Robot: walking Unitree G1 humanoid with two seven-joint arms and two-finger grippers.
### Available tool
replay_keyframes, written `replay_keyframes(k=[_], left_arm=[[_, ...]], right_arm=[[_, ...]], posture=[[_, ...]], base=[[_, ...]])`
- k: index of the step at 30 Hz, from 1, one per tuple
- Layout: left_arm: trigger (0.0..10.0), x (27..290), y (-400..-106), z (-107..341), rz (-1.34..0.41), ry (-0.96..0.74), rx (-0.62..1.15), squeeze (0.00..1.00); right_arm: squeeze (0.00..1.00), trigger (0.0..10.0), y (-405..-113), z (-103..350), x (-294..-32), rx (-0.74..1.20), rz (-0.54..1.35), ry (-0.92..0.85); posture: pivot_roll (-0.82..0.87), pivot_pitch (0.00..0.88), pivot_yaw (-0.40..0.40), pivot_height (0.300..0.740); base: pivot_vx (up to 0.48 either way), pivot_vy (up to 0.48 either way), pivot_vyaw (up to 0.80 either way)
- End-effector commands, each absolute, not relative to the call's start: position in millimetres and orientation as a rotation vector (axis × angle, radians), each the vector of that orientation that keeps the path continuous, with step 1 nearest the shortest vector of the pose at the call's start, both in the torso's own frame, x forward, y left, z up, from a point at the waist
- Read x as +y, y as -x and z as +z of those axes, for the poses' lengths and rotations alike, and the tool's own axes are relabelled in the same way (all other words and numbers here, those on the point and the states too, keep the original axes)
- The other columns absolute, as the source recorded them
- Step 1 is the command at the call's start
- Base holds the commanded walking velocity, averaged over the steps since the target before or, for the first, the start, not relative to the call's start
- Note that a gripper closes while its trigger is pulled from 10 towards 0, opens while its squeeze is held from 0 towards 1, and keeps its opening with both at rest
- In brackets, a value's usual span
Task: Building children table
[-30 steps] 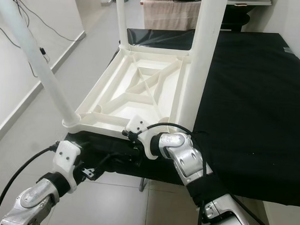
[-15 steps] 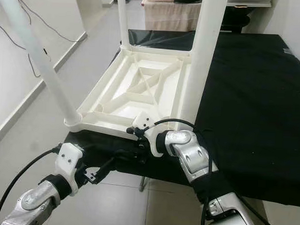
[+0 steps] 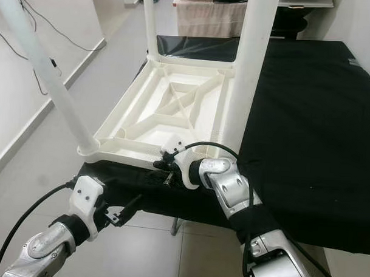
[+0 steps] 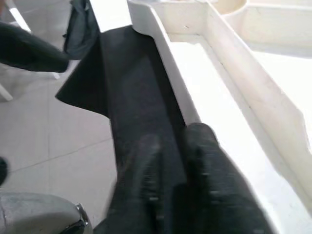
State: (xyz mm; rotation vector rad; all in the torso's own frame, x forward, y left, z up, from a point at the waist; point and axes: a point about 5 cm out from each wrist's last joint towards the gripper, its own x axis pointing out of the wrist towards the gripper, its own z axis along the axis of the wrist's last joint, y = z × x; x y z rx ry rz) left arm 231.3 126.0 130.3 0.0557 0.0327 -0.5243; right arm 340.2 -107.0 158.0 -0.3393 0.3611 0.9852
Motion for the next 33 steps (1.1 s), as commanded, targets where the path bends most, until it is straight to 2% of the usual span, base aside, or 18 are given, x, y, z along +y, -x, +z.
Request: replay_keyframes(k=[1, 5, 6, 7, 8, 9, 13, 14, 17, 33], left_arm=[[10.0, 127.9, -230.5, 129.5, -0.523, -0.056, 0.045, 0.00], [10.0, 127.8, -231.0, 129.6, -0.523, -0.058, 0.045, 0.00], [10.0, 127.9, -231.2, 129.7, -0.522, -0.058, 0.044, 0.00], [10.0, 128.1, -231.4, 129.7, -0.522, -0.058, 0.044, 0.00], [10.0, 128.1, -231.4, 129.6, -0.522, -0.057, 0.044, 0.00], [10.0, 128.3, -231.6, 129.6, -0.522, -0.057, 0.044, 0.00], [10.0, 128.5, -231.7, 129.5, -0.522, -0.058, 0.045, 0.00], [10.0, 128.6, -231.6, 129.4, -0.523, -0.061, 0.045, 0.00], [10.0, 128.6, -231.3, 129.4, -0.520, -0.063, 0.044, 0.00], [10.0, 128.5, -231.2, 129.7, -0.515, -0.056, 0.041, 0.00]], right_arm=[[0.00, 0.0, -346.9, 156.4, -115.8, 0.384, 0.902, 0.332], [0.00, 0.0, -356.6, 162.0, -123.8, 0.358, 0.804, 0.318], [0.00, 1.3, -359.8, 164.7, -126.6, 0.346, 0.770, 0.309], [0.00, 1.3, -361.9, 166.5, -128.2, 0.339, 0.748, 0.303], [0.00, 5.5, -364.7, 168.8, -131.2, 0.330, 0.714, 0.295], [0.00, 8.8, -367.0, 170.5, -133.6, 0.324, 0.686, 0.288], [0.00, 8.8, -368.5, 171.3, -135.5, 0.323, 0.666, 0.287], [0.00, 10.0, -370.1, 171.1, -137.8, 0.327, 0.639, 0.285], [0.00, 10.0, -373.8, 168.2, -143.0, 0.354, 0.575, 0.289], [0.00, 10.0, -379.7, 169.5, -156.5, 0.376, 0.500, 0.324]], posture=[[0.02, 0.155, 0.055, 0.740], [0.02, 0.154, 0.056, 0.740], [0.02, 0.154, 0.057, 0.740], [0.02, 0.154, 0.058, 0.740], [0.02, 0.154, 0.059, 0.740], [0.03, 0.152, 0.063, 0.740], [0.04, 0.151, 0.063, 0.740], [0.04, 0.150, 0.064, 0.740], [0.04, 0.152, 0.062, 0.740], [0.04, 0.152, 0.058, 0.740]], base=[[0.000, 0.000, 0.00], [0.000, 0.000, 0.00], [0.000, 0.000, 0.00], [0.000, 0.000, 0.00], [0.000, 0.000, 0.00], [0.000, 0.000, 0.00], [0.000, 0.000, 0.00], [0.000, 0.000, 0.00], [0.000, 0.000, 0.00], [0.000, 0.000, 0.00]])
